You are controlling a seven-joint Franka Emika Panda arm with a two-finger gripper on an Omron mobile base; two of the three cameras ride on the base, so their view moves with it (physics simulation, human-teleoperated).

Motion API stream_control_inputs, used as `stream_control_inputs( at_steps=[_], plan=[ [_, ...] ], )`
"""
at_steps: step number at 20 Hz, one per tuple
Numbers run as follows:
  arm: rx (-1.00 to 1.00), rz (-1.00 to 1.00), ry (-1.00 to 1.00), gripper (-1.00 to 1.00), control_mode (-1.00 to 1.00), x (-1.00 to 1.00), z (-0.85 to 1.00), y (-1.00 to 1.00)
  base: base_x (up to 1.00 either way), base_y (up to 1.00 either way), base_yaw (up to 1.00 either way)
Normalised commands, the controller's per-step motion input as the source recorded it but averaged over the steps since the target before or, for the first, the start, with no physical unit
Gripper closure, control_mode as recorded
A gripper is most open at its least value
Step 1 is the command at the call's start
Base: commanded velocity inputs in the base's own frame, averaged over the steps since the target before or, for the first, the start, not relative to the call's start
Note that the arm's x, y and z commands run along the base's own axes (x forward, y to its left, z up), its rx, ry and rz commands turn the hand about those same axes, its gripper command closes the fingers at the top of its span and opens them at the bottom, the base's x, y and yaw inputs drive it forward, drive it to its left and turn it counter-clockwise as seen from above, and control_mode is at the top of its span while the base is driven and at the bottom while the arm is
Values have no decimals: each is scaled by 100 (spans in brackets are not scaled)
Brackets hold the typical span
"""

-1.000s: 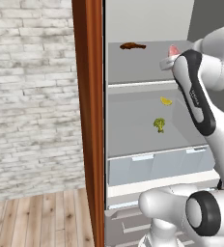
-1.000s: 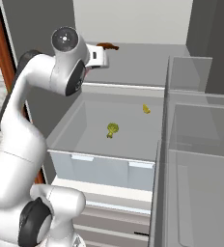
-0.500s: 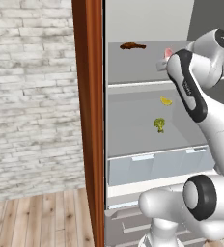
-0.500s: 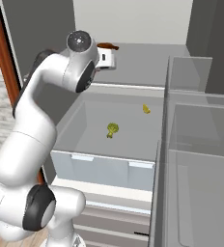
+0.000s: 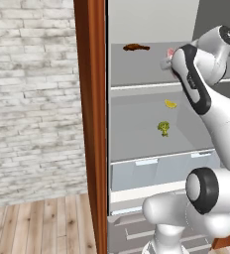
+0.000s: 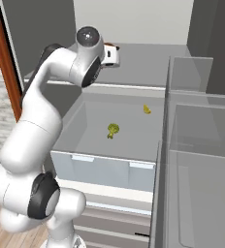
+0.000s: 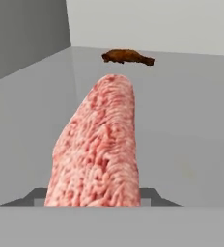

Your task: Transport the steak and broccoli to the fridge. Place the steak on the rack containing meat and place the broccoli on the rack containing the vegetable, ensuring meats and vegetables are on different racks.

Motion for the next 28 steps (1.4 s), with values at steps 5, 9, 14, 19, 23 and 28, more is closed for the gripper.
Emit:
stream_control_inputs(
  at_steps=[5, 9, 14, 19, 23, 28],
  plan=[
    [0, 0, 0, -100, -100, 58, -27, 0, 0, 0, 0],
    [0, 0, -1, -100, -100, 29, -17, 0, 0, 0, 0],
    [0, 0, -7, -100, -100, 0, 0, 0, 0, 0, 0],
    [0, 0, -3, -100, -100, -6, 1, 2, 0, 0, 0],
    [0, -1, -8, -100, -100, -55, 10, 0, 0, 0, 0],
    [0, -2, -7, -100, -100, -82, 13, 7, 0, 0, 0]
  ],
)
